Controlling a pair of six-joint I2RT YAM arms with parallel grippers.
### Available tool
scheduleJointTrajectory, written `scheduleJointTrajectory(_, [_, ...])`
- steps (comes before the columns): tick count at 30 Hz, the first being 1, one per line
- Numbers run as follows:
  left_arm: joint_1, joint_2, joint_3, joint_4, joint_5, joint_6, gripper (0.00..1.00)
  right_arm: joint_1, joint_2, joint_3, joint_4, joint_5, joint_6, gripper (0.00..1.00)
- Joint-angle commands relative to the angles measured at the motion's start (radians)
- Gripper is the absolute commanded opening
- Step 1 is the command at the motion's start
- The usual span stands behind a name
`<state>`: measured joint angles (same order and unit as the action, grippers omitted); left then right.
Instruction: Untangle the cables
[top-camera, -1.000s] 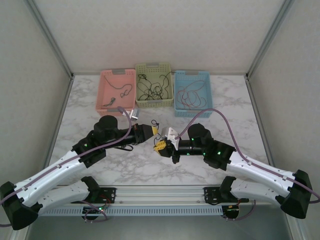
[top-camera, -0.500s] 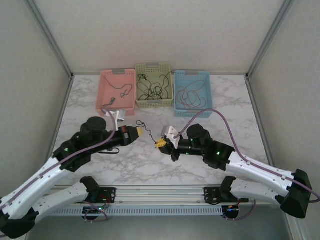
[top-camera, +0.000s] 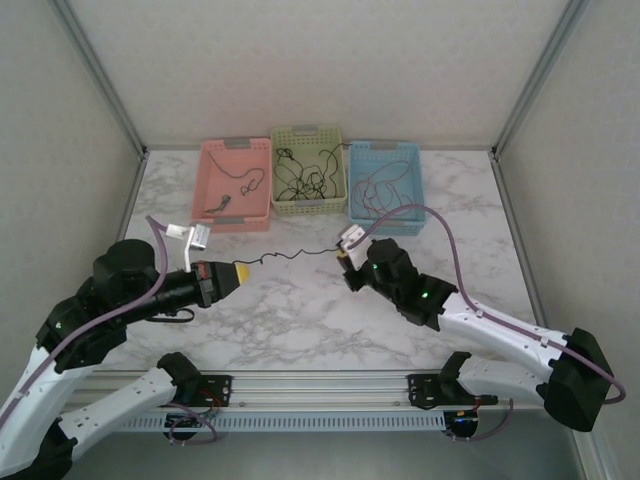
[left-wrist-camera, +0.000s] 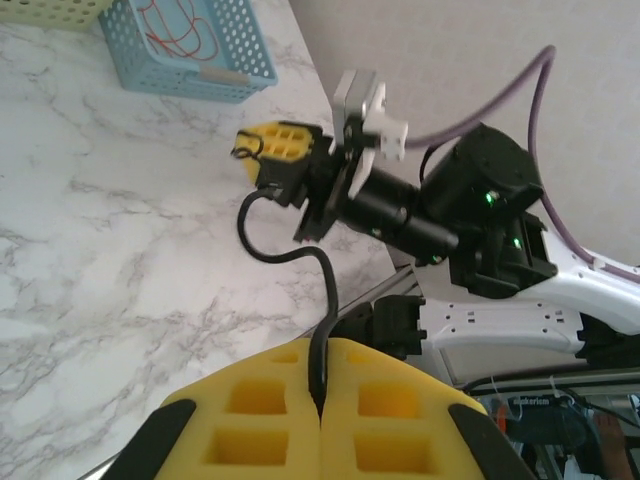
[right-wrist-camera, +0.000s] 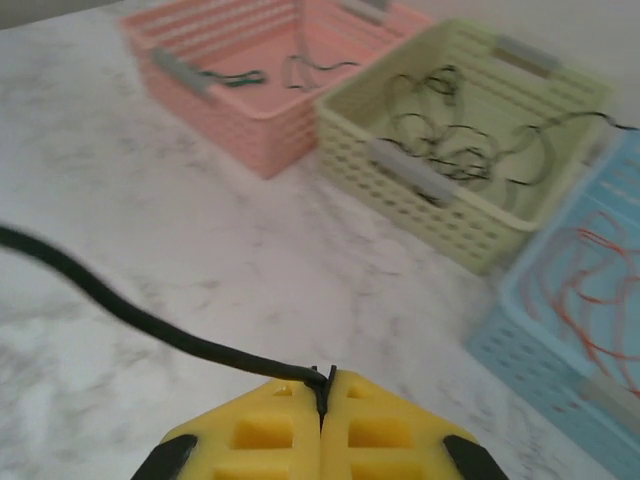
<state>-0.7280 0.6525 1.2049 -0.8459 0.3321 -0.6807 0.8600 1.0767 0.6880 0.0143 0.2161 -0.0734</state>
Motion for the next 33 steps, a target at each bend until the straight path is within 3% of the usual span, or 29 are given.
scheduleJointTrajectory(1, [0.013, -0.063, 0.119, -0.011, 0.015, 0.034, 0.00, -0.136, -0.026, -0.095, -0.110, 0.124, 0.095, 0.00])
scheduleJointTrajectory(6, [0.013, -0.059, 0.098, -0.015, -0.003, 0.033, 0.00, -0.173, -0.082, -0.129, -0.093, 0.032, 0.104, 0.00])
scheduleJointTrajectory(13, [0.013, -0.010, -0.028, 0.104, 0.017, -0.006, 0.00, -0.171, -0.136, -0.116, -0.059, -0.223, 0.150, 0.00])
scheduleJointTrajectory(18, [0.012, 0.059, -0.031, 0.135, -0.032, 0.025, 0.00, -0.172, -0.112, -0.055, -0.129, -0.191, 0.194, 0.00])
scheduleJointTrajectory(22, [0.020, 0.207, 0.056, 0.104, -0.165, 0.096, 0.00, -0.172, -0.081, -0.043, -0.163, -0.158, 0.213, 0.00])
scheduleJointTrajectory(25, [0.044, 0.362, 0.152, 0.129, -0.205, 0.162, 0.00, -0.173, -0.071, -0.068, -0.161, -0.146, 0.228, 0.00])
scheduleJointTrajectory(33, [0.175, 0.801, 0.474, 0.190, -0.157, 0.258, 0.00, -0.173, -0.143, -0.162, -0.156, -0.139, 0.247, 0.00])
